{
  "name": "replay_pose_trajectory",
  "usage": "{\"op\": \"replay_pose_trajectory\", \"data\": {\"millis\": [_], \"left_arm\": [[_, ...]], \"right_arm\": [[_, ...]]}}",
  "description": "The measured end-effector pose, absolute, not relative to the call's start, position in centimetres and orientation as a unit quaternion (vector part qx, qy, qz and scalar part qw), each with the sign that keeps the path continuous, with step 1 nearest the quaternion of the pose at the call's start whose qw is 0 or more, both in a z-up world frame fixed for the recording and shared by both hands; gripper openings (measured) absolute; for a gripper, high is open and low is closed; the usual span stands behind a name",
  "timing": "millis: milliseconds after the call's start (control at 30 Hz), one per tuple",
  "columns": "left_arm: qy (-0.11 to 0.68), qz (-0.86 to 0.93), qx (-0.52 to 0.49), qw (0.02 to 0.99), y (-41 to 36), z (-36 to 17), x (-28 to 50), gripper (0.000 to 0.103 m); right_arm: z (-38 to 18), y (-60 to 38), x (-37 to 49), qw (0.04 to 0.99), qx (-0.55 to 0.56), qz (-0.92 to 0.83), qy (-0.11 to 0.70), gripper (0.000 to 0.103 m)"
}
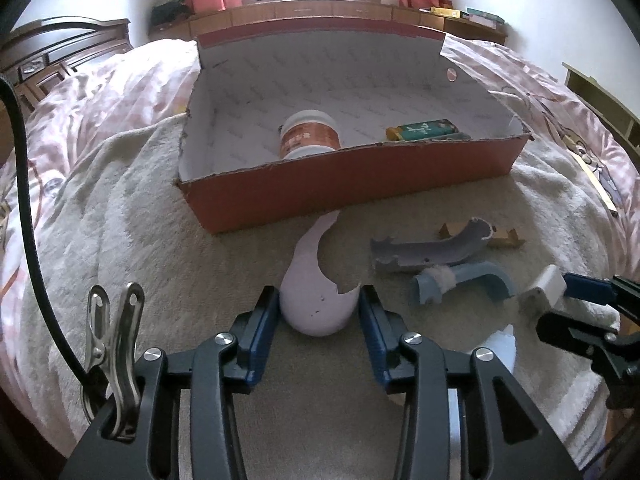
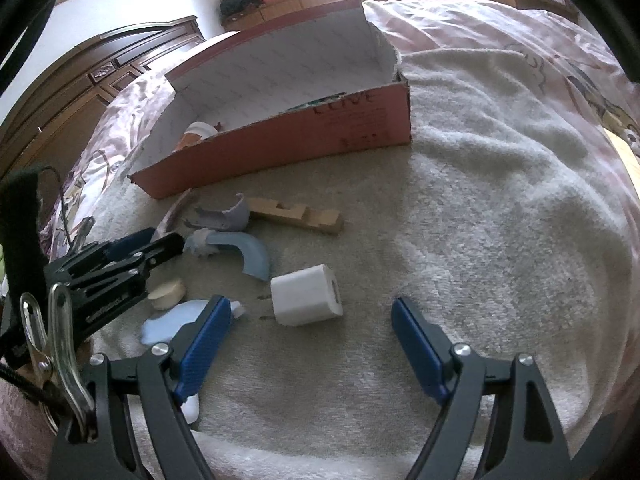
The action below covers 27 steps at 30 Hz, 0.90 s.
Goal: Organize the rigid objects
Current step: 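Close the left gripper on the lilac hook piece, then grasp the white charger with the right gripper while the left gripper holds the lilac piece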
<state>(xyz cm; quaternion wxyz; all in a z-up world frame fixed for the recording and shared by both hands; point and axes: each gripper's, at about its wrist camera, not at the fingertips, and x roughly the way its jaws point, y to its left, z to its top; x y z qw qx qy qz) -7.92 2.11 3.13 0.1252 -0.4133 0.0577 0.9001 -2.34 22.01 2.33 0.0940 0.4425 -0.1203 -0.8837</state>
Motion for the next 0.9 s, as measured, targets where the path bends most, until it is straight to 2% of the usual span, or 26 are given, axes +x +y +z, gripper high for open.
{"op": "replay_pose_trajectory", "data": {"millis": [533, 733, 800, 900], "left_arm": [[-0.018, 0.905, -0.42, 0.062, -3.3, 2.2, -4.8, 0.042], [-0.016, 0.908, -0.413, 0.064, -3.2, 2.1, -4.7, 0.042], [-0.018, 0.909, -0.412, 0.065, -3.3, 2.1, -4.7, 0.042], [-0.02, 0.909, -0.412, 0.065, -3.2, 2.1, -4.6, 0.042]], "right_arm": [[1.9, 21.1, -2.5, 0.077, 0.442, -0.889, -0.09, 0.084], [2.1, 20.6, -2.9, 0.065, 0.435, -0.895, -0.076, 0.066], [2.1, 20.6, -2.9, 0.066, 0.432, -0.896, -0.074, 0.054], [2.2, 20.6, -2.9, 0.073, 0.43, -0.897, -0.075, 0.044]]}}
